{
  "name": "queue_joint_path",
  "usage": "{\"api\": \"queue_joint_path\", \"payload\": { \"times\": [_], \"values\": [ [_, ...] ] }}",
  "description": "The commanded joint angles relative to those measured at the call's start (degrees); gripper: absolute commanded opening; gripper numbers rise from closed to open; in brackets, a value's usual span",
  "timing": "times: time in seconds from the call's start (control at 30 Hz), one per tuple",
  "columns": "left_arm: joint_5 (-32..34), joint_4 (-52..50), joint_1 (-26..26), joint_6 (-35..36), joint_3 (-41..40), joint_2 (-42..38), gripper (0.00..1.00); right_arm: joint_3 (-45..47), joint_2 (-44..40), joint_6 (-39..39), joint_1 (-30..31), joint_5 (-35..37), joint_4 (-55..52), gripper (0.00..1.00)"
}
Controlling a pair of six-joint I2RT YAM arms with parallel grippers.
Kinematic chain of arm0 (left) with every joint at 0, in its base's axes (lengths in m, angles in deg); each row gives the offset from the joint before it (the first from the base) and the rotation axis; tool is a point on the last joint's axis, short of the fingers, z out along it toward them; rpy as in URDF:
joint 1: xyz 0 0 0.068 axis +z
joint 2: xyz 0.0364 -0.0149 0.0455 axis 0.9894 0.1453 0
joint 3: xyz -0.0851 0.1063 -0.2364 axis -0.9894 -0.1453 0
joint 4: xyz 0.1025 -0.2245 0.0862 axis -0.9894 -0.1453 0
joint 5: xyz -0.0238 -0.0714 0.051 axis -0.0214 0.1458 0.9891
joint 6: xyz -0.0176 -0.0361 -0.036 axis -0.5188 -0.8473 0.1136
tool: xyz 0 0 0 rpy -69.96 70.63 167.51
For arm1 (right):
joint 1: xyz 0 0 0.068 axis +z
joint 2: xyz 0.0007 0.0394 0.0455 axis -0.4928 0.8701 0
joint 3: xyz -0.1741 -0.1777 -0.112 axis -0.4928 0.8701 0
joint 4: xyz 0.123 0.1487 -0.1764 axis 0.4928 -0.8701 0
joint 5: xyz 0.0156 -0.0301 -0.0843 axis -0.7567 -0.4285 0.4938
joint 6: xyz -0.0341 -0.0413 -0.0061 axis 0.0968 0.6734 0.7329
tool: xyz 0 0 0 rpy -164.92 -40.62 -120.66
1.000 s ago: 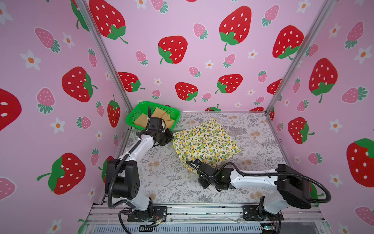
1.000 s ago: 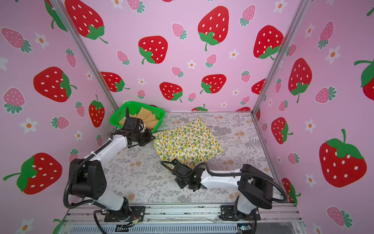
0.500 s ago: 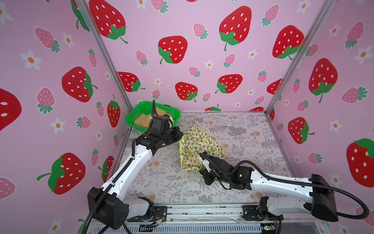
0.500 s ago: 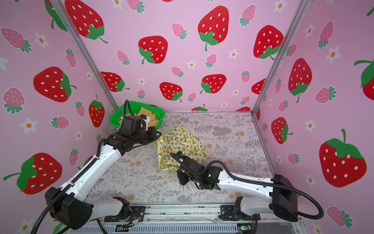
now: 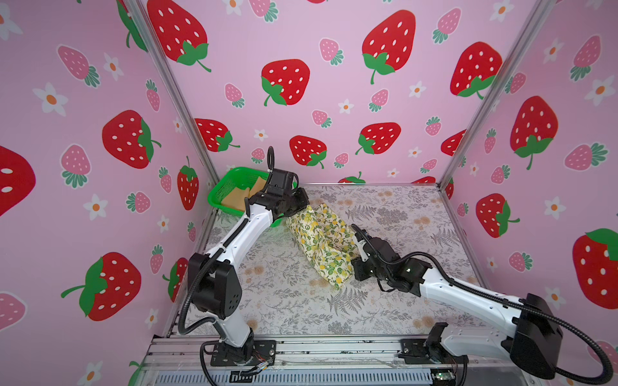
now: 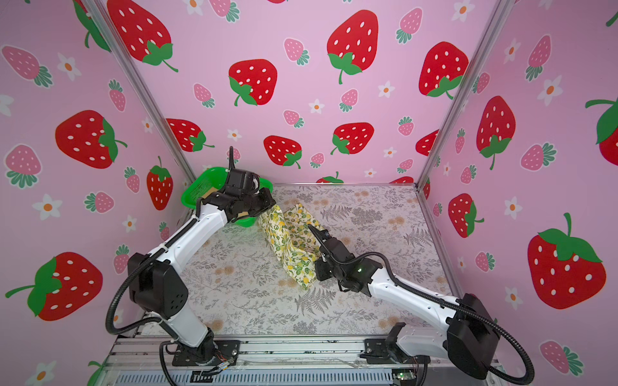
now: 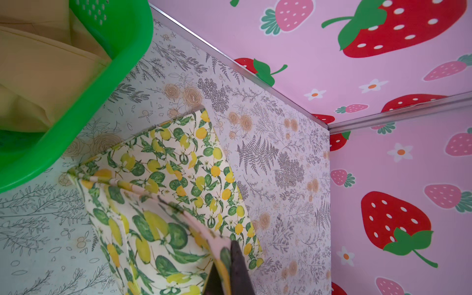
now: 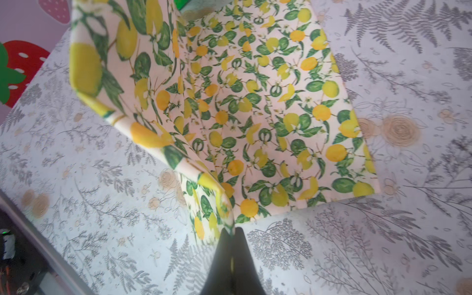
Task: Fold and stack skirts
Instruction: Fold the skirt at the center of the table.
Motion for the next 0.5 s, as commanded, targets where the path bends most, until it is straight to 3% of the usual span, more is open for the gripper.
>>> {"api": "queue_joint_path", "payload": {
  "times": [0.0,0.27,0.47],
  "values": [
    [1.19,-1.1,0.63,-0.78,7.67,5.1,0.0,0.32,0.91,0.9,-2.15,-0.38,-0.78,0.0],
    [-0.21,-3.68,1.09,-1.37,21.51,19.35,0.0,1.18,5.73,2.58,-8.05,-1.79,3.34,0.0],
    [-1.2,-4.12,1.45,-2.24,26.23,26.1,0.0,1.19,8.98,3.15,-11.78,-3.14,6.53,0.0]
  ]
}}
